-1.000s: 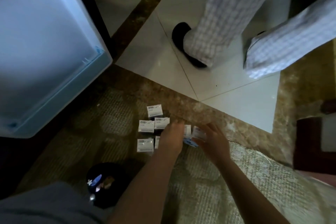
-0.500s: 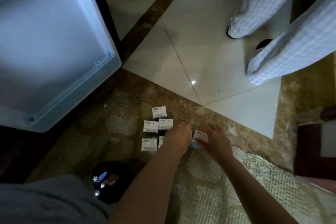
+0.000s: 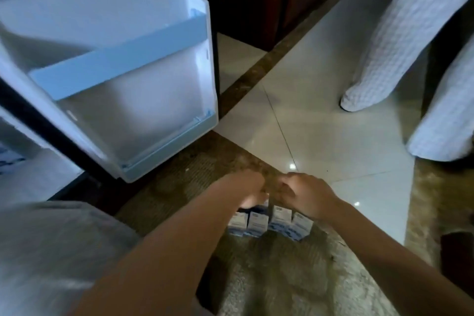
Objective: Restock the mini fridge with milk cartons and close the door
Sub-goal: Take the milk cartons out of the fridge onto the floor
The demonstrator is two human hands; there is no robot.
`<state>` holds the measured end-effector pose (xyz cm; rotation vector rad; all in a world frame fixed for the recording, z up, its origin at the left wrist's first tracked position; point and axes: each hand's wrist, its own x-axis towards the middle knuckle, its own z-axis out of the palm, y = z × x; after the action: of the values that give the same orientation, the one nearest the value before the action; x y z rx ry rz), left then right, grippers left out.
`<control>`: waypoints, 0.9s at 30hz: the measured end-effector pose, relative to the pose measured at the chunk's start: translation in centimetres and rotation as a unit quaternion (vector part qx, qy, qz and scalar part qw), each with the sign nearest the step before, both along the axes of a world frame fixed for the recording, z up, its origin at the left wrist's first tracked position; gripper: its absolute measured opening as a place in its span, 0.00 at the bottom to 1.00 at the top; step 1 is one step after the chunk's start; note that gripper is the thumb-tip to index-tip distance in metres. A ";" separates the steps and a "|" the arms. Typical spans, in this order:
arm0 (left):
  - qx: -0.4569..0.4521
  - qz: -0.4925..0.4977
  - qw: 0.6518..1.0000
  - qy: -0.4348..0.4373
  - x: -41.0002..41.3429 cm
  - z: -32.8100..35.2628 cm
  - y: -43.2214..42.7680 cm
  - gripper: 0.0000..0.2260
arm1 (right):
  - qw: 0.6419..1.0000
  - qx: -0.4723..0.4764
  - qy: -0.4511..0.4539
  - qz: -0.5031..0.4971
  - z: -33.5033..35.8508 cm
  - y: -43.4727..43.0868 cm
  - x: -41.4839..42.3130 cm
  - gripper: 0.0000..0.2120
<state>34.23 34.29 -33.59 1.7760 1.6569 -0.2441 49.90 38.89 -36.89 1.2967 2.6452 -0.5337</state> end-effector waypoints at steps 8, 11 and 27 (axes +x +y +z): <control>0.032 0.054 0.995 0.079 -9.7 9.1 -5.5 0.17 | 0.985 0.057 0.005 0.163 8.0 -0.7 -8.9 0.11; 0.050 0.079 0.989 0.114 -13.2 11.3 -8.0 0.19 | 0.979 0.048 0.027 0.198 10.9 -1.6 -13.0 0.13; 0.112 0.303 0.937 0.131 -31.8 14.8 -23.8 0.16 | 0.909 0.085 0.039 0.407 18.4 -12.5 -36.8 0.13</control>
<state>2.43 10.51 -18.83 1.3311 2.4173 -0.0070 13.14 26.36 -18.51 0.1004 2.9947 -0.2221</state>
